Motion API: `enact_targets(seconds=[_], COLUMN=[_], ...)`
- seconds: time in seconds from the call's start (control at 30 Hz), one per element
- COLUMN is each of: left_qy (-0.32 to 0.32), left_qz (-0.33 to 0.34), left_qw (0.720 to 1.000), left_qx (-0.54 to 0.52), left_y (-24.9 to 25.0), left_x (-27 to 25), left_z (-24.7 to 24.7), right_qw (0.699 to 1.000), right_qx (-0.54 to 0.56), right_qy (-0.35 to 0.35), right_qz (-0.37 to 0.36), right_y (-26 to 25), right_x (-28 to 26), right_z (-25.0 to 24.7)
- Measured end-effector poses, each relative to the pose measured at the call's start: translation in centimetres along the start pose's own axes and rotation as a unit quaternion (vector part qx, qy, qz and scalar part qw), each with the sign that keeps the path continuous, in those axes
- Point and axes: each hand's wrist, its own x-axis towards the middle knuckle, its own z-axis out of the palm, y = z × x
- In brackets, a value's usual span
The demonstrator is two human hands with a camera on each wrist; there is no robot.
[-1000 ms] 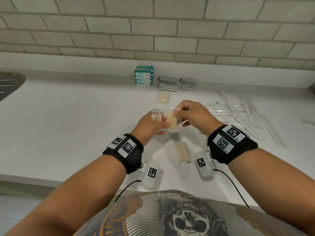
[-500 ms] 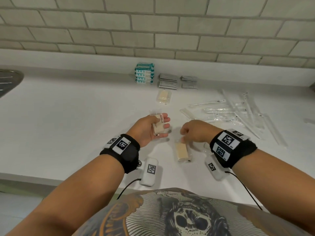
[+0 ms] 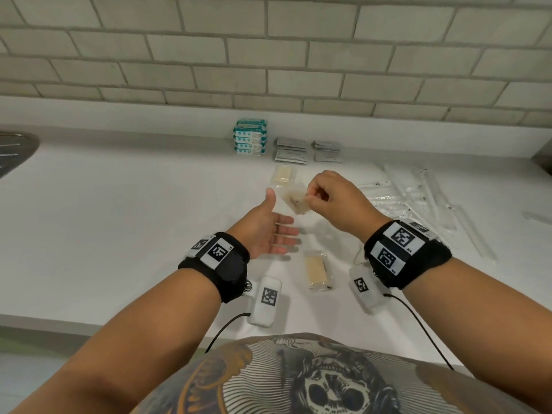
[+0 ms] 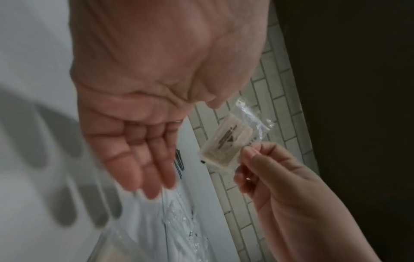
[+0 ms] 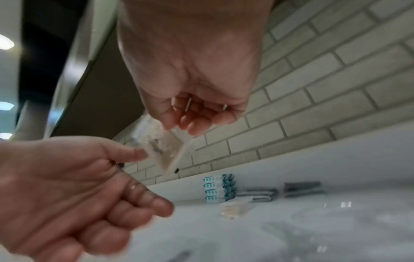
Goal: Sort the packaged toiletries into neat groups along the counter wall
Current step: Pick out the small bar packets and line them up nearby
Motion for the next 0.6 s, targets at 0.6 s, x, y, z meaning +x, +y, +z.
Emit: enact_targets(seconds=[0.6], left_qy=[0.079], left_qz=[0.222], left_qw=[0.957], left_qx=[0.167], left_y=[-0.7], left_x=[0.1], left_z=[1.8], right_qw=[0.99], right_qx=[0.044], right_qy=[-0.082], right_qz=[0.107], right_y=[1.0], right_x=[0.0], right_z=[-1.0])
